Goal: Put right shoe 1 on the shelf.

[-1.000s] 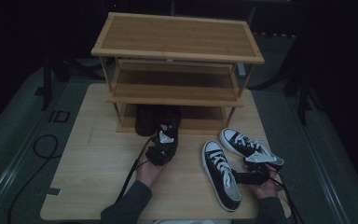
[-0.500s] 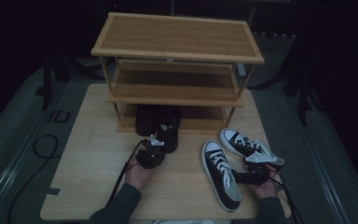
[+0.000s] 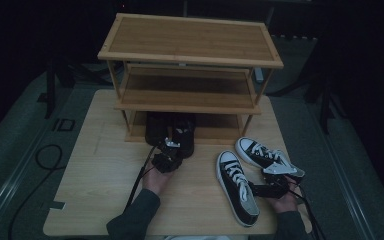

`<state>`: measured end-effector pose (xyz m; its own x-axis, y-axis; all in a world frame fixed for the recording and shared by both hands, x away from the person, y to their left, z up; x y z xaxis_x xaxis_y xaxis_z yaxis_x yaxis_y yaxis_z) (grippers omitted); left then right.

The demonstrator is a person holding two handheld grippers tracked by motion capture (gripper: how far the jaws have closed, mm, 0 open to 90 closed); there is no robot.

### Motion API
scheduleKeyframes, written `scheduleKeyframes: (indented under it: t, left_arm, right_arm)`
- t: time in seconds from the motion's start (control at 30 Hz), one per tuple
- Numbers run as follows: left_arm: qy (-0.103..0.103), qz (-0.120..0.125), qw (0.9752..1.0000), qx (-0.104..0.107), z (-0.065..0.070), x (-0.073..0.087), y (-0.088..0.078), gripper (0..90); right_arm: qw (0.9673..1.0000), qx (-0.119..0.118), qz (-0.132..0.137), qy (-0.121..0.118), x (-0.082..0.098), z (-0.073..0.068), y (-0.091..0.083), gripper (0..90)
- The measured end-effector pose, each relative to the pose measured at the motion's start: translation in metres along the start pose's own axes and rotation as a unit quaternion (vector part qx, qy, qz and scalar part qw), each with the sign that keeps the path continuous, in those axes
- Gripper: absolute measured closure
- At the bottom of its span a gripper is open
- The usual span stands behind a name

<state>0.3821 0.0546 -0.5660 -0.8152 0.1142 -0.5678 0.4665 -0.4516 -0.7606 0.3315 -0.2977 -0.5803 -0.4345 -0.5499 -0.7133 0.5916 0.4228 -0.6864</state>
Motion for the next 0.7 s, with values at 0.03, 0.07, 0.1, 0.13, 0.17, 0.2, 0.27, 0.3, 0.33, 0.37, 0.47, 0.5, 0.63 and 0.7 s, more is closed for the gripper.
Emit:
scheduleKeyframes:
  t: [0.03, 0.07, 0.1, 0.13, 0.17, 0.2, 0.27, 0.3, 0.33, 0.37, 0.47, 0.5, 0.63, 0.7]
  left_arm:
    - [0.000, 0.000, 1.0000, 0.000, 0.000, 0.000, 0.000, 88.9]
    - [0.000, 0.000, 1.0000, 0.000, 0.000, 0.000, 0.000, 88.9]
    - [-0.008, 0.000, 1.0000, -0.003, -0.005, -0.005, 0.002, 88.9]
    - [-0.009, 0.000, 0.9999, -0.006, -0.007, -0.007, 0.003, 88.9]
    - [-0.013, 0.001, 0.9999, -0.006, -0.008, -0.008, 0.003, 88.9]
    - [-0.016, 0.001, 0.9998, -0.007, -0.010, -0.009, 0.004, 88.9]
    - [-0.021, 0.003, 0.9997, -0.010, -0.013, -0.011, 0.005, 88.9]
    - [-0.025, 0.004, 0.9996, -0.010, -0.014, -0.013, 0.005, 88.9]
    - [-0.027, 0.004, 0.9996, -0.011, -0.015, -0.014, 0.006, 88.9]
    - [-0.029, 0.004, 0.9995, -0.012, -0.016, -0.015, 0.007, 88.9]
    - [-0.033, 0.004, 0.9993, -0.015, -0.019, -0.020, 0.008, 88.9]
    - [-0.036, 0.004, 0.9992, -0.016, -0.020, -0.021, 0.009, 88.9]
    - [-0.042, 0.005, 0.9990, -0.015, -0.022, -0.026, 0.013, 88.9]
    - [-0.045, 0.005, 0.9989, -0.016, -0.023, -0.028, 0.014, 88.9]
  right_arm:
    - [1.0000, 0.000, 0.000, 0.000, 0.000, 0.000, 0.000, 18.4]
    - [1.0000, 0.000, 0.000, 0.000, 0.000, 0.000, 0.000, 18.4]
    - [1.0000, 0.000, 0.000, 0.000, 0.000, 0.000, 0.000, 18.4]
    - [1.0000, 0.000, 0.000, 0.000, 0.000, 0.000, 0.000, 18.5]
    - [1.0000, 0.000, 0.000, 0.000, 0.000, 0.000, 0.000, 18.4]
    - [1.0000, 0.000, 0.000, 0.000, 0.000, 0.000, 0.000, 18.4]
    - [1.0000, 0.000, 0.000, 0.000, 0.000, 0.000, 0.000, 18.4]
    - [1.0000, 0.000, 0.000, 0.000, 0.000, 0.000, 0.000, 18.4]
    - [1.0000, 0.000, 0.000, 0.000, 0.000, 0.000, 0.000, 18.4]
    - [1.0000, 0.000, 0.000, 0.000, 0.000, 0.000, 0.000, 18.4]
    - [1.0000, 0.000, 0.000, 0.000, 0.000, 0.000, 0.000, 18.4]
    - [1.0000, 0.000, 0.000, 0.000, 0.000, 0.000, 0.000, 18.4]
    - [1.0000, 0.000, 0.000, 0.000, 0.000, 0.000, 0.000, 18.4]
    - [1.0000, 0.000, 0.000, 0.001, 0.000, 0.000, 0.000, 18.5]
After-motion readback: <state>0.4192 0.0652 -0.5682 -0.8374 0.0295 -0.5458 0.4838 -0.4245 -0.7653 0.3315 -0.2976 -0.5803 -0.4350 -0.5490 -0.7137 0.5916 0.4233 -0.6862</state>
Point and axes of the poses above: each handheld gripper's, and its own axes: y roughly forward along the jaws, x roughly out of its underside, z roughly to its right, the point moved 3 cm from there along y, roughly forward along the jaws, and after that the axes turned 11 degrees about -y, right-handed, at the moved point
